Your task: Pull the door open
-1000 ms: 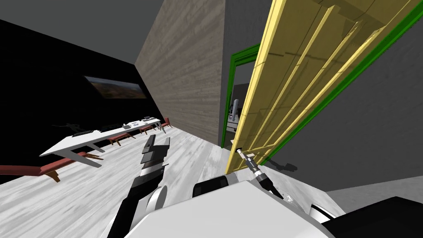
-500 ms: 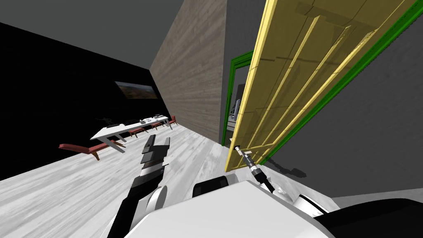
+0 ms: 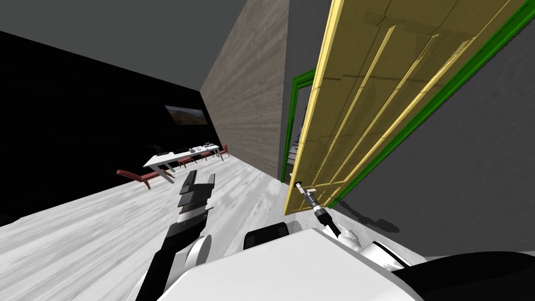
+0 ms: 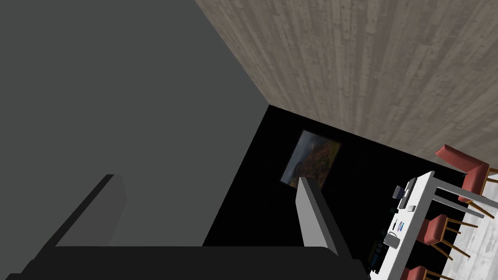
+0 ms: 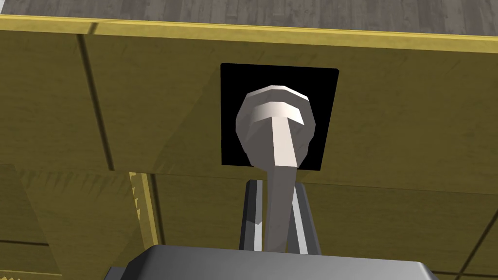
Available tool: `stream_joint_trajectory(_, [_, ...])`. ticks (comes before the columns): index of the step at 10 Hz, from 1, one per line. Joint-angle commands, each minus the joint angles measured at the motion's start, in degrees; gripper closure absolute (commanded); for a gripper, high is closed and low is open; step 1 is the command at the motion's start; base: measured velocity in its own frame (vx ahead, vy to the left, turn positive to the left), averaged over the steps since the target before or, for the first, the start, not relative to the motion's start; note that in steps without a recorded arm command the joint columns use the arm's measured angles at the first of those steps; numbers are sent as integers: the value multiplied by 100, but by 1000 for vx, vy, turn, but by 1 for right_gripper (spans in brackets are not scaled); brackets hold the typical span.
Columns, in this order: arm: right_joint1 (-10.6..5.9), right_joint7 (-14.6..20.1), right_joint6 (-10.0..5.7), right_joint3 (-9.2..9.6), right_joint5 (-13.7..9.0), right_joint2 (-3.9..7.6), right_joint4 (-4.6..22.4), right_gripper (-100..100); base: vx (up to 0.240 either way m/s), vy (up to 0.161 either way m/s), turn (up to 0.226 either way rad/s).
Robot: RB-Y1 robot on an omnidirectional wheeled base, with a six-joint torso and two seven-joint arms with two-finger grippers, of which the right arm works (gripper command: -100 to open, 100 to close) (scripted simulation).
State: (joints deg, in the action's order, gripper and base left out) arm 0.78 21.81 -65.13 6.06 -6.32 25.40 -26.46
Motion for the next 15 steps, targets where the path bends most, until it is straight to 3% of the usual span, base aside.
stream_joint_trajectory(1, [-97, 2, 122, -210, 190, -82, -6, 100, -215, -76, 161])
stream_joint_trajectory(8, [-592, 26, 485, -944, 882, -400, 228, 100, -215, -68, 128])
stream_joint_trajectory(10, [-567, 24, 543, -941, 881, -407, 168, 100, -97, -31, 30])
stream_joint_trajectory(12, [-424, 169, 294, -862, 971, -305, 214, 100, -152, -59, 140])
stream_joint_trajectory(15, [-424, 169, 294, -862, 971, -305, 214, 100, -76, -17, 4])
